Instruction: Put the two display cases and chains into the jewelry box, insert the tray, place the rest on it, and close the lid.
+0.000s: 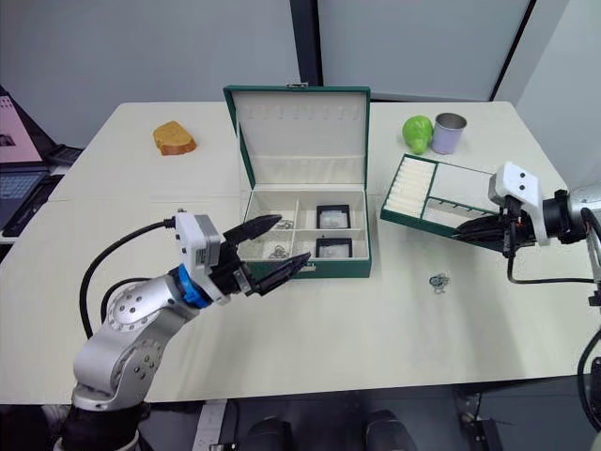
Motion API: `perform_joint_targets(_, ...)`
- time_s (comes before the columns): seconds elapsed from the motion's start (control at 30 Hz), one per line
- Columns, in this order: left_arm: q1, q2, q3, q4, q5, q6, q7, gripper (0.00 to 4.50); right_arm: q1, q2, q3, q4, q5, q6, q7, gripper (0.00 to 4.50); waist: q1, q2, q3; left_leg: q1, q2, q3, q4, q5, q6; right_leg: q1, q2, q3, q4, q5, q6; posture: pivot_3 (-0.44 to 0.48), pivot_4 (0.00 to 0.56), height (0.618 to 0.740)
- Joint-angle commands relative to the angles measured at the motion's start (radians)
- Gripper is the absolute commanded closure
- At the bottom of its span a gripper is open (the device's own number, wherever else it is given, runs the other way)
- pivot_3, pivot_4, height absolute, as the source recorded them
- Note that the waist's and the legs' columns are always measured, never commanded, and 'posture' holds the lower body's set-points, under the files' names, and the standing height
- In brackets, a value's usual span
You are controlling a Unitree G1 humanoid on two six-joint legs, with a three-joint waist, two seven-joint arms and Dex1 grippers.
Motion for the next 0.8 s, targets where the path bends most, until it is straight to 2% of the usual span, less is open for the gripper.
perform_joint_targets(0.03, 0.056, 0.015, 0.058, -0.088, -0.012, -0.002, 0.04, 0.0, 0.0, -0.02, -0.045, -0.177, 0.09, 0.109, -0.029, 4.45, 0.001, 0.0, 0.0, 0.0, 0.0, 0.0, 0.0, 0.0, 0.0, 0.0, 0.0, 0.0, 0.0, 0.0, 0.0, 0.0, 0.15, 0.74)
perform_joint_targets(0.2, 0.126, -0.001, 0.12, -0.14, -0.03, 0.009, 0.121, 0.0, -0.09, 0.036, 0.035, -0.281, 0.118, 0.212, -0.11, 4.45, 0.008, 0.0, 0.0, 0.0, 0.0, 0.0, 0.0, 0.0, 0.0, 0.0, 0.0, 0.0, 0.0, 0.0, 0.0, 0.0, 0.15, 0.74)
perform_joint_targets(0.43, 0.206, -0.025, 0.128, -0.172, -0.022, -0.012, 0.172, 0.0, -0.207, 0.219, 0.228, -0.288, 0.088, 0.264, -0.192, 4.45, 0.014, 0.0, 0.0, 0.0, 0.0, 0.0, 0.0, 0.0, 0.0, -0.002, 0.0, 0.0, 0.0, 0.0, 0.0, 0.0, 0.15, 0.74)
perform_joint_targets(0.67, 0.282, -0.054, 0.147, -0.195, -0.02, -0.041, 0.215, 0.0, -0.274, 0.373, 0.358, -0.165, -0.013, 0.17, -0.272, 4.45, 0.015, -0.001, 0.0, 0.0, 0.0, 0.0, 0.0, 0.0, 0.0, -0.003, -0.001, 0.0, 0.001, 0.0, 0.0, 0.0, 0.15, 0.74)
perform_joint_targets(0.8, 0.328, -0.07, 0.158, -0.224, -0.011, -0.051, 0.242, 0.0, -0.308, 0.419, 0.401, -0.098, -0.058, 0.116, -0.274, 4.45, 0.014, -0.001, 0.0, 0.0, 0.0, 0.0, 0.0, 0.0, 0.0, -0.004, -0.001, 0.001, 0.001, 0.0, 0.0, 0.0, 0.15, 0.74)
